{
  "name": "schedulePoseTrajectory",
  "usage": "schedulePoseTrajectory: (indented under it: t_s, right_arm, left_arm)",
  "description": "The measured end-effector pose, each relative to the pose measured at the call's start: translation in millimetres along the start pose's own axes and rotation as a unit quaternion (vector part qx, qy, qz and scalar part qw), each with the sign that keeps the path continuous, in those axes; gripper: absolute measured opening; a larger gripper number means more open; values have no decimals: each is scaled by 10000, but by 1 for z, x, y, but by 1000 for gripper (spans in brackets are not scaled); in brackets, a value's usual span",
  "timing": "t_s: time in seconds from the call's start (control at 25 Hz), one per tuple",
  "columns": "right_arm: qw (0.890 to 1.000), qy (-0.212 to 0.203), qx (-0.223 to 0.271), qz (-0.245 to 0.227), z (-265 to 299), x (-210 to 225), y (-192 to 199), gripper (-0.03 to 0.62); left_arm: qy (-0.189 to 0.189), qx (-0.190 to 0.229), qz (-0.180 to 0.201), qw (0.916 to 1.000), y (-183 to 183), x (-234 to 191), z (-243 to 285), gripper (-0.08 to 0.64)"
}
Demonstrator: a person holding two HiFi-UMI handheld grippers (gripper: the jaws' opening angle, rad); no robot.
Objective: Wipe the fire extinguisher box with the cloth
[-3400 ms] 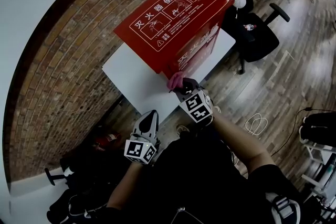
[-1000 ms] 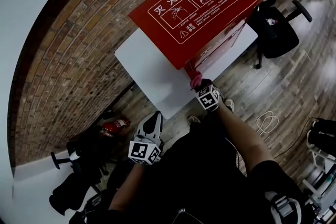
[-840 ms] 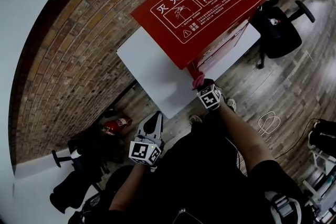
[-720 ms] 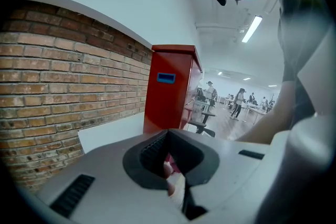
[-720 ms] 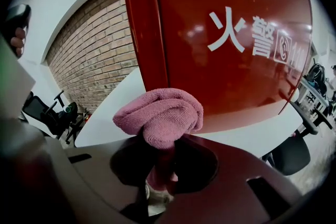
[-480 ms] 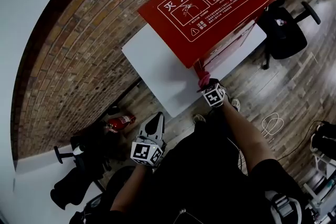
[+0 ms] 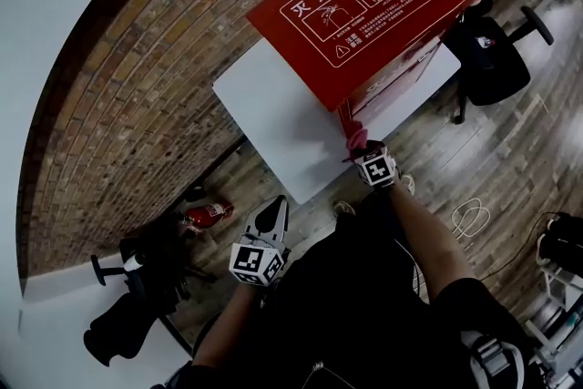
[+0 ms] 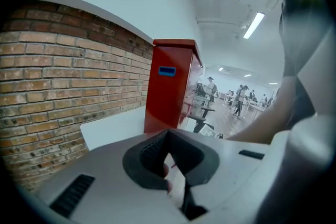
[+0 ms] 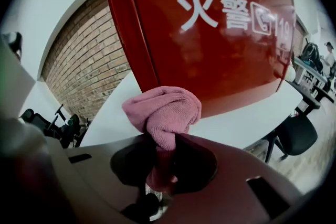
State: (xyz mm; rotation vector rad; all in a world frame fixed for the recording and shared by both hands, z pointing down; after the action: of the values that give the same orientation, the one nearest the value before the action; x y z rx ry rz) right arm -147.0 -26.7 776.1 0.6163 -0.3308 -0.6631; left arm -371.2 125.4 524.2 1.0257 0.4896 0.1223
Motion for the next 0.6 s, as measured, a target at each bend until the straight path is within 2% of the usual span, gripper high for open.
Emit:
schedulePoseTrajectory:
  t_s: [0.12,0.24,0.44,0.6]
  right_arm:
    - [9997,-129,158,147,-34,-6,-2,84]
    - [9986,-286,421,153,-77,-15,-12,84]
    - [9967,-114,807,38,-152,-14,-43,84]
    - [9909,38,1317,278,-202,-22,-67,84]
  left_arm:
    - [415,-99,-98,9990,2,9,7,31]
    - [865,-164,-130,9960,3,21,16,99]
    - [1563,-154,-76,9876,-1,46,40,149]
    - [1801,-104,-18,9836,-8,60,46,156]
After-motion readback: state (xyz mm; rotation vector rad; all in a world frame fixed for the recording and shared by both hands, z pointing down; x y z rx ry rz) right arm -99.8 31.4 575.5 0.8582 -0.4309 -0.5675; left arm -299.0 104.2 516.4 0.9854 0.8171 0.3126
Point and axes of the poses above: the fingertips, and each gripper's own axes: z forward along the fingers, x to its right, y out of its underside, the point moved 6 cm from there along -z, backward along the fingers, and after that the axes turned 9 degrees about -z, right-handed, at the moved point
